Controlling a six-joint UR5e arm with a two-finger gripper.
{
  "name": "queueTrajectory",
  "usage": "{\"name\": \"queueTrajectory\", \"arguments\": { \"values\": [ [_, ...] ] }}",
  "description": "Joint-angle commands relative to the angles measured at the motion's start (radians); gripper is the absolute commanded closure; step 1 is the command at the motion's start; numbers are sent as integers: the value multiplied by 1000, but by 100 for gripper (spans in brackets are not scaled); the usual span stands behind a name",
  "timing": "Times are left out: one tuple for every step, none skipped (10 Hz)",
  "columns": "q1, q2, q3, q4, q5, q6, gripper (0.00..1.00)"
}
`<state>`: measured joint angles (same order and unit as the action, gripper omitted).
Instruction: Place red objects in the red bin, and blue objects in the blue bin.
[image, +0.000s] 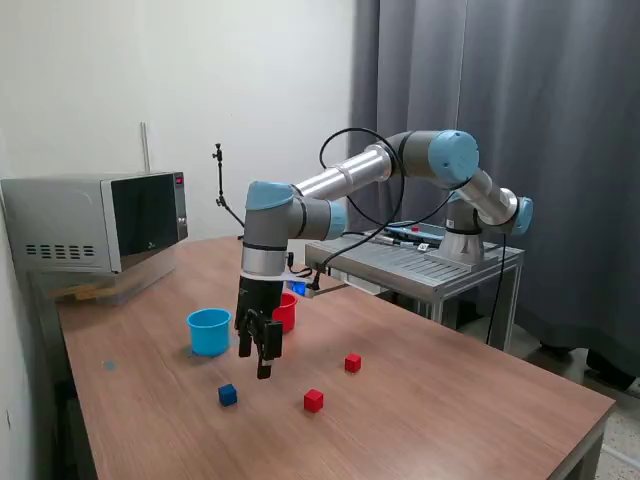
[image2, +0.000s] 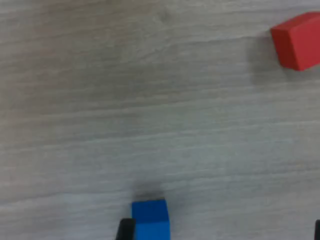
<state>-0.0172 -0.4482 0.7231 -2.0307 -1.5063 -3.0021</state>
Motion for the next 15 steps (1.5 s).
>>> {"name": "queueTrajectory", "arguments": {
  "values": [
    [-9,6,-4,13,8,-134,0],
    [-15,16,-7,13,8,-149,0],
    [-17,17,-8,13,8,-158,0],
    [-18,34,-26,13,8,-161,0],
    [-20,52,-46,18,8,-173,0],
    [-20,60,-57,20,8,-185,0],
    [-20,62,-63,20,8,-195,0],
    [-20,65,-74,20,8,-195,0],
    [-21,66,-80,18,6,-198,0],
    [-21,66,-83,18,6,-198,0],
    [-23,68,-86,15,6,-196,0],
    [-23,75,-97,12,5,-196,0],
    [-23,88,-105,12,6,-196,0],
    [-23,92,-106,10,6,-195,0],
    [-23,100,-116,10,5,-195,0]
  ]
}}
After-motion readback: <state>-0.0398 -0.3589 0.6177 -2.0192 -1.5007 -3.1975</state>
